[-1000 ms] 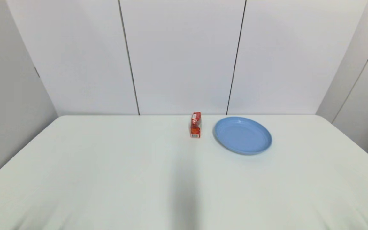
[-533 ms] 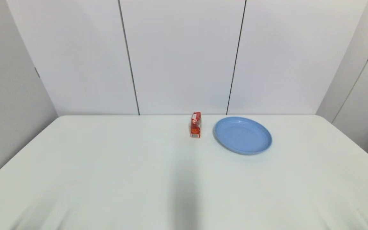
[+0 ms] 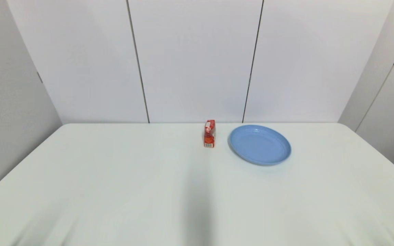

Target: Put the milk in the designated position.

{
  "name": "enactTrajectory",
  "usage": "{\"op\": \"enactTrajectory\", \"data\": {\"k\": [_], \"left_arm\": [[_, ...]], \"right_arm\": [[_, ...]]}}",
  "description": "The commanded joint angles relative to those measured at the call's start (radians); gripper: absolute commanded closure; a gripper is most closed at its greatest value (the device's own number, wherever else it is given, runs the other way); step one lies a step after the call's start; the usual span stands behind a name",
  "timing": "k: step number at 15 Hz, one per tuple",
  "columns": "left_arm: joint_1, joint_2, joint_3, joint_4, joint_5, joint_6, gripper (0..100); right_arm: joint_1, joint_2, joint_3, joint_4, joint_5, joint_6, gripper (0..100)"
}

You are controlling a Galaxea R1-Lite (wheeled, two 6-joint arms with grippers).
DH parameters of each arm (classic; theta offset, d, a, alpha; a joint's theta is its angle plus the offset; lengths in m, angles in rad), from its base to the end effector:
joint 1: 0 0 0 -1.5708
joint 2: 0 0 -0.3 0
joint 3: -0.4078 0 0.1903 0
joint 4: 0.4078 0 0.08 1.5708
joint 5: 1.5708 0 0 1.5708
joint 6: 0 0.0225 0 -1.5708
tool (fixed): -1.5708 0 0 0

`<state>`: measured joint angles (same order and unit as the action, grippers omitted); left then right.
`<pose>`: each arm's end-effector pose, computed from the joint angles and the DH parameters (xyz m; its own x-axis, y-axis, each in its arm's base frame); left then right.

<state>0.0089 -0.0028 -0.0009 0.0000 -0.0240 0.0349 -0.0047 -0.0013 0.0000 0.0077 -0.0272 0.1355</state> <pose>-0.0231 -0.0007 0.0757 0.9999 -0.0151 0.0037 0.0150 0.9993 0.0350 -0.0229 -0.0005 0.0747 0.9995 -0.0319 -0.0064 0.0325 0.9903 0.1349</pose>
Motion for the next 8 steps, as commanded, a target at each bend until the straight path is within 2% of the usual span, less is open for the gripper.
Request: {"op": "enactTrajectory", "data": {"k": [1, 8], "left_arm": [[0.0, 0.001, -0.001, 0.0, -0.001, 0.0, 0], [0.0, 0.001, 0.001, 0.0, -0.001, 0.0, 0]], "right_arm": [[0.0, 0.001, 0.0, 0.0, 0.0, 0.003, 0], [0.0, 0.001, 0.0, 0.0, -0.008, 0.003, 0]]}}
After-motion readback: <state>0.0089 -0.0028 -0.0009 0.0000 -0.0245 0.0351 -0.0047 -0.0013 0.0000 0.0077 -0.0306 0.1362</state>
